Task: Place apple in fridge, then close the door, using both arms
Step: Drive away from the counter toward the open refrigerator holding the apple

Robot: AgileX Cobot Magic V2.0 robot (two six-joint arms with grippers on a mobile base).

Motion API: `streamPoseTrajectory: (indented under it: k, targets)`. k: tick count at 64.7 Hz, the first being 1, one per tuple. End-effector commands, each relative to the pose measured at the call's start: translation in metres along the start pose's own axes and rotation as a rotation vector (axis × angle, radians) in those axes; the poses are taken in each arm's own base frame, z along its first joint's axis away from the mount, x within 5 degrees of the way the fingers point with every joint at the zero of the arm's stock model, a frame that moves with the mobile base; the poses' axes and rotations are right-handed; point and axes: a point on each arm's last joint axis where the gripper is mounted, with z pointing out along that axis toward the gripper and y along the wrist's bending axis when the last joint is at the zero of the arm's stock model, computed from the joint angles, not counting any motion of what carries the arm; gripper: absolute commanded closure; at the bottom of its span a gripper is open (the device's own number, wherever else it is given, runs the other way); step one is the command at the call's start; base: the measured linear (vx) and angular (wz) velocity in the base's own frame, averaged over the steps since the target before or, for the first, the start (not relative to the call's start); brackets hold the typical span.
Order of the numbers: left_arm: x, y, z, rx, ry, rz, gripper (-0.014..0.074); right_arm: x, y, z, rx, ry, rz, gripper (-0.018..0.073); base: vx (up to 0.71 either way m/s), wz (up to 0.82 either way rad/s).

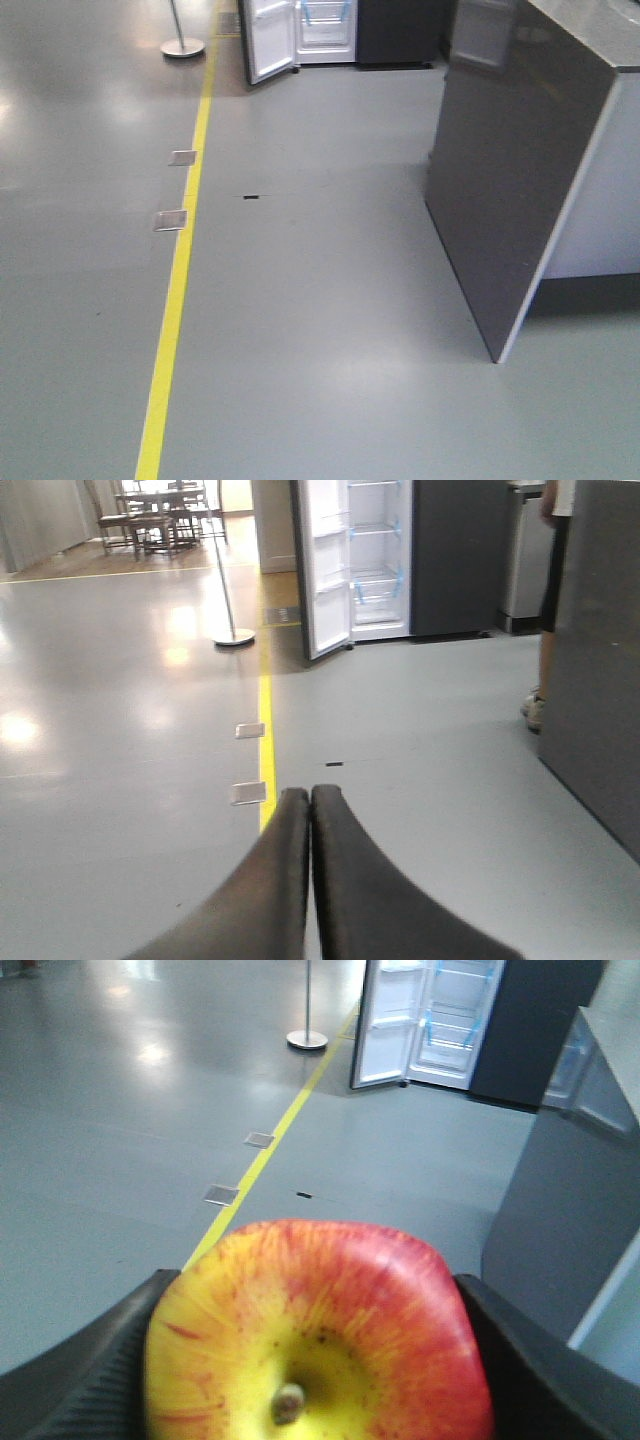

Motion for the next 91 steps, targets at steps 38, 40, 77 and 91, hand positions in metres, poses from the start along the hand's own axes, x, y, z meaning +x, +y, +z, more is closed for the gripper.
streamPoseTrajectory:
  k: [38, 40, 77, 91]
  targets:
    - [-0.0126, -0.0012, -0.0028, 0.013, -0.1, -0.009, 0.0602, -0.0118, -0.0012, -0.0047, 0.022, -0.096, 0.0, 0.0461, 0.08, 0.24]
    - [-0.0126, -0.0012, -0.0028, 0.013, -0.1, -0.009, 0.0602, -0.0118, -0.0012, -0.0047, 0.022, -0.096, 0.0, 0.0461, 0.07, 0.12]
    - [-0.0126, -0.0012, -0.0028, 0.013, -0.1, -0.009, 0.0602, -0.0118, -0.0012, -0.0047, 0.022, -0.096, 0.0, 0.0461, 0.09, 0.06]
    - [-0.0126, -0.0012, -0.0028, 0.013, -0.1, -0.009, 0.0602, -0.0118, -0.0012, -0.0047, 0.022, -0.096, 0.0, 0.0461, 0.13, -0.03]
